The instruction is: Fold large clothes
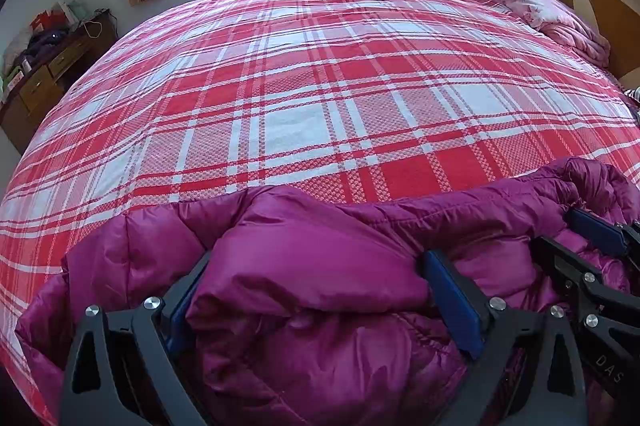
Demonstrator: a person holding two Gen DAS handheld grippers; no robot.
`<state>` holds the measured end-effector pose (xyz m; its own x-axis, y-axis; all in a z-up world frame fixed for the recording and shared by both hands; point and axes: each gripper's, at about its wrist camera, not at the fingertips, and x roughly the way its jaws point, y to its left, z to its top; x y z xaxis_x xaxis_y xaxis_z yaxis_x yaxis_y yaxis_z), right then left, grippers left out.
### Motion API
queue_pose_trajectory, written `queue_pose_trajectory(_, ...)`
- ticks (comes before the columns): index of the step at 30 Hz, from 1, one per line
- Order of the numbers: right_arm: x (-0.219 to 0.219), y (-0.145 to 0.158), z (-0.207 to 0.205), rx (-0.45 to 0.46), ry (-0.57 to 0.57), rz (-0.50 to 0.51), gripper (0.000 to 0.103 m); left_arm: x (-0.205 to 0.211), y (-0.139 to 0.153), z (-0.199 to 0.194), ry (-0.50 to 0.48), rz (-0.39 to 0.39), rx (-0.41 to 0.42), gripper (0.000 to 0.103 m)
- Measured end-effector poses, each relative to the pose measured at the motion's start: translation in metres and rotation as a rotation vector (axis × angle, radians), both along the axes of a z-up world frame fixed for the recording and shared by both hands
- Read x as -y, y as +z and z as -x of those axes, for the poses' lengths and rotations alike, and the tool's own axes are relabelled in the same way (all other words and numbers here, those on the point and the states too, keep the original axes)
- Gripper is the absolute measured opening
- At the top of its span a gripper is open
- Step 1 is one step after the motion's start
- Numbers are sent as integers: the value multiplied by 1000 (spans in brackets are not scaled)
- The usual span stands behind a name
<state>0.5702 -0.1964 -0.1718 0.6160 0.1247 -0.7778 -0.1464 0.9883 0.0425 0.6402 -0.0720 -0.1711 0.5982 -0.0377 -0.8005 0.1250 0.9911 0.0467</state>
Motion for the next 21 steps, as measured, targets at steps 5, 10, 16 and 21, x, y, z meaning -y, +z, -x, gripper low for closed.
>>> queue_pose_trajectory(5,0,0,0,-2,2,6,50,0,0,0,0,-6,0,99)
queue_pose_trajectory(10,-1,0,0,-2,2,8,50,1,0,0,0,-7,0,99)
queue_pose_trajectory(16,-1,0,0,-3,3,8,50,1,-1,0,0,-10,1,99)
queue_pose_trajectory(21,-1,0,-1,-4,4,7,51,1,-1,-1,0,-12,0,100)
